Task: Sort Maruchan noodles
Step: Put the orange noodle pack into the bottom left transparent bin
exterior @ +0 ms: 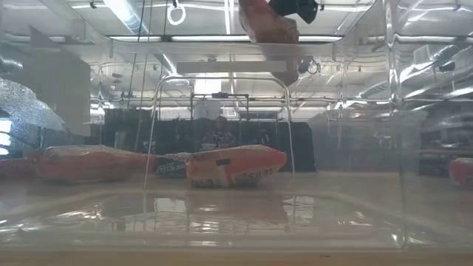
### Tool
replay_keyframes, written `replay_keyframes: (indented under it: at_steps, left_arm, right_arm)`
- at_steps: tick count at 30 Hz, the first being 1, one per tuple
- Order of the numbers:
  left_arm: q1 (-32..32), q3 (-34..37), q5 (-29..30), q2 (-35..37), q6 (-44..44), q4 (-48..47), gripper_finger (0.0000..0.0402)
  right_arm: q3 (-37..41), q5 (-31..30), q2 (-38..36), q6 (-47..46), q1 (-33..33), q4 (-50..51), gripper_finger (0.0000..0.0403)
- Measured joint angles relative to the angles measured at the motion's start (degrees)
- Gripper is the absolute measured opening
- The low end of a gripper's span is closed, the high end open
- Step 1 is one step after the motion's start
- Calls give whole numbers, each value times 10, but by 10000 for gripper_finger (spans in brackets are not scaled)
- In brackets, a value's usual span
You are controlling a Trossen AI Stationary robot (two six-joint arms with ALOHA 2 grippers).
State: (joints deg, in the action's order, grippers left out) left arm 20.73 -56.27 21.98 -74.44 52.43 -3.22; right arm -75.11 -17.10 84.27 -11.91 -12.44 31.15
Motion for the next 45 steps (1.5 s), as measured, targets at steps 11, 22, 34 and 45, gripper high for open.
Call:
replay_keyframes:
  at_steps: [11, 22, 34, 45]
  left_arm:
    - [-3, -75, 124, -98, 328, -25, 194]
    - [-27, -127, 75, -155, 374, -28, 185]
    - [-33, -135, 50, -156, 329, -44, 148]
    - [-39, -135, 61, -156, 307, -44, 55]
  right_arm:
    - [0, 168, 0, 2, 34, 3, 3]
    - [0, 201, 0, 4, 64, 3, 3]
    - [0, 204, -1, 21, 64, -22, 3]
    - [0, 169, -1, 26, 61, -24, 33]
